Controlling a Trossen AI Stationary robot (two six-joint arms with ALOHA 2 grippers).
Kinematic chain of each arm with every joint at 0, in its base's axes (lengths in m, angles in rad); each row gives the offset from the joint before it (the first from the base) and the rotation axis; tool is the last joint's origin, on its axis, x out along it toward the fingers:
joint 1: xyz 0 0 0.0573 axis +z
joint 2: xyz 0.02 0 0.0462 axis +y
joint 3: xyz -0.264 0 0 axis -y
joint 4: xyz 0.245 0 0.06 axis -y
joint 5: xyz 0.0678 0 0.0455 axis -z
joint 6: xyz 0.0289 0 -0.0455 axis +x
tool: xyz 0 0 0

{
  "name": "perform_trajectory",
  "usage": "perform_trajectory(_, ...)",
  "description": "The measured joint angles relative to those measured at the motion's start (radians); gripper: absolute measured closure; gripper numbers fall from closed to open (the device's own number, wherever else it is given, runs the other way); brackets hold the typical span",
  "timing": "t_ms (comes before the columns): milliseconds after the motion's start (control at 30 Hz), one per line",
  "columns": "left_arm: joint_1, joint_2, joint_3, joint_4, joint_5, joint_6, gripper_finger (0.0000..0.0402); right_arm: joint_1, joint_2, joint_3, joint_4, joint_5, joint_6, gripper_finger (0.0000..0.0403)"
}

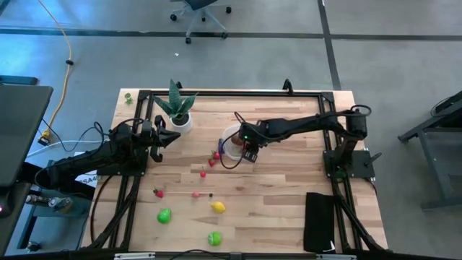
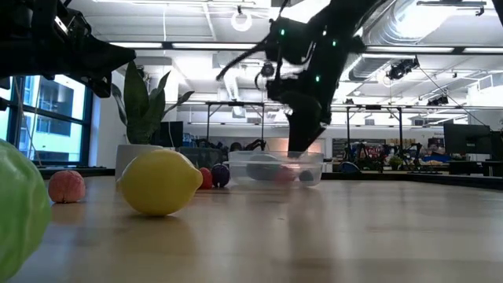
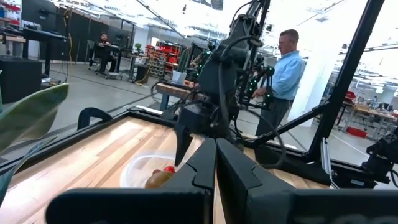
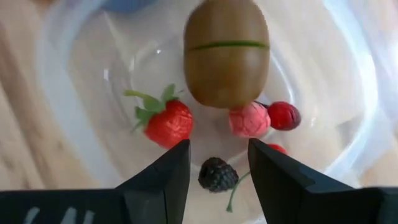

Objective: Pick and placing Produce into tupperware
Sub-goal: Put the lemon into the transparent bin

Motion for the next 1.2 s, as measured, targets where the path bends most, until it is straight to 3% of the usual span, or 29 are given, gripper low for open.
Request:
perform_trajectory(267, 0.000, 0.000, 0.000, 0.000, 0.000, 0.000, 0.0399, 0.162, -0.180, -0.020, 0.076, 0.109, 0.005, 0.0250)
perform_trajectory(467, 0.000, 0.000, 0.000, 0.000, -0.001, 0.000, 0.0399, 0.368, -0.212, -0.097, 0.331, 0.125, 0.009, 0.0250)
perform_trajectory(633, 0.000, 0.000, 0.000, 0.000, 0.000, 0.000, 0.0399, 0.509, -0.127, -0.157, 0.586, 0.197, -0.005, 0.0249)
perform_trajectory(800, 0.000, 0.000, 0.000, 0.000, 0.000, 0.000, 0.0399, 0.568, -0.012, -0.160, 0.789, 0.194, -0.042, 0.0249)
perform_trajectory(1033, 0.000, 0.000, 0.000, 0.000, 0.000, 0.000, 0.0399, 0.562, 0.138, -0.037, 0.793, 0.118, -0.064, 0.0249)
perform_trajectory(1200, 0.000, 0.000, 0.000, 0.000, 0.000, 0.000, 0.0399, 0.553, 0.185, 0.075, 0.653, 0.090, -0.087, 0.0249)
